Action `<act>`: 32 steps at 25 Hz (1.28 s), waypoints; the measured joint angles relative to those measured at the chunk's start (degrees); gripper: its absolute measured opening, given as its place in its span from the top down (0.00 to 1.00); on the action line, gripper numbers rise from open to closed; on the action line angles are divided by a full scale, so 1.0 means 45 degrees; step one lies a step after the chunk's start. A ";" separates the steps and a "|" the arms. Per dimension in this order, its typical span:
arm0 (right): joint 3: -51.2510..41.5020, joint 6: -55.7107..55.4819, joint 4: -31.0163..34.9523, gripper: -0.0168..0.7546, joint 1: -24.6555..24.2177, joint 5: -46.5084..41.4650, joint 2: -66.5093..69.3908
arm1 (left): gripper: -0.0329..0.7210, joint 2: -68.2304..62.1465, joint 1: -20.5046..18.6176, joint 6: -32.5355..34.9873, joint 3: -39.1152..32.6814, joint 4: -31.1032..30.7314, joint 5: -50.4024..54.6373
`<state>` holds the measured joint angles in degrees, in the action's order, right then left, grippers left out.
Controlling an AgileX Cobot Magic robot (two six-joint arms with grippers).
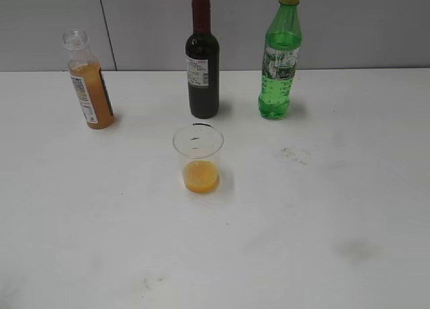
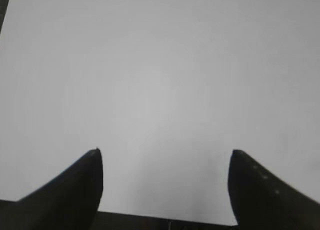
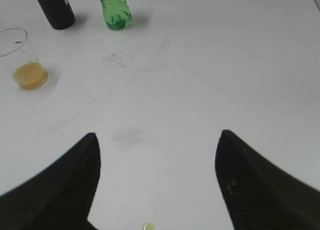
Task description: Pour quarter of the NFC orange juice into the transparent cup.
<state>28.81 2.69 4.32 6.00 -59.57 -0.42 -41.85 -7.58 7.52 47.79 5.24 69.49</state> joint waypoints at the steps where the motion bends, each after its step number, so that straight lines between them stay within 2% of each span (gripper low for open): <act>1: 0.0000 0.0000 0.0000 0.26 0.0000 0.0000 0.0000 | 0.17 0.0659 -0.0012 0.0000 -0.0074 0.0234 0.0000; 7: 0.0000 0.0000 0.0000 0.26 0.0000 0.0000 0.0000 | 0.17 0.4244 0.0039 0.0000 -0.1434 0.0874 0.0072; 14: 0.0000 0.0000 0.0000 0.26 0.0000 0.0000 0.0000 | 0.17 0.7654 0.0718 0.0864 -0.3023 0.1239 0.0109; 18: 0.0000 0.0000 0.0000 0.26 0.0000 0.0000 0.0000 | 0.17 0.9072 0.1439 0.0987 -0.3650 0.1421 -0.0179; 26: 0.0000 0.0000 0.0000 0.26 0.0000 0.0000 0.0000 | 0.19 0.9377 0.2870 0.1038 -0.4378 0.1340 -0.1350; 32: 0.0000 0.0012 0.0000 0.26 0.0000 0.0000 0.0000 | 0.26 0.9377 0.2968 0.0593 -0.4422 0.0947 -0.1552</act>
<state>28.81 2.75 4.32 6.00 -59.57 -0.42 0.34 5.78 10.18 27.89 9.50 62.51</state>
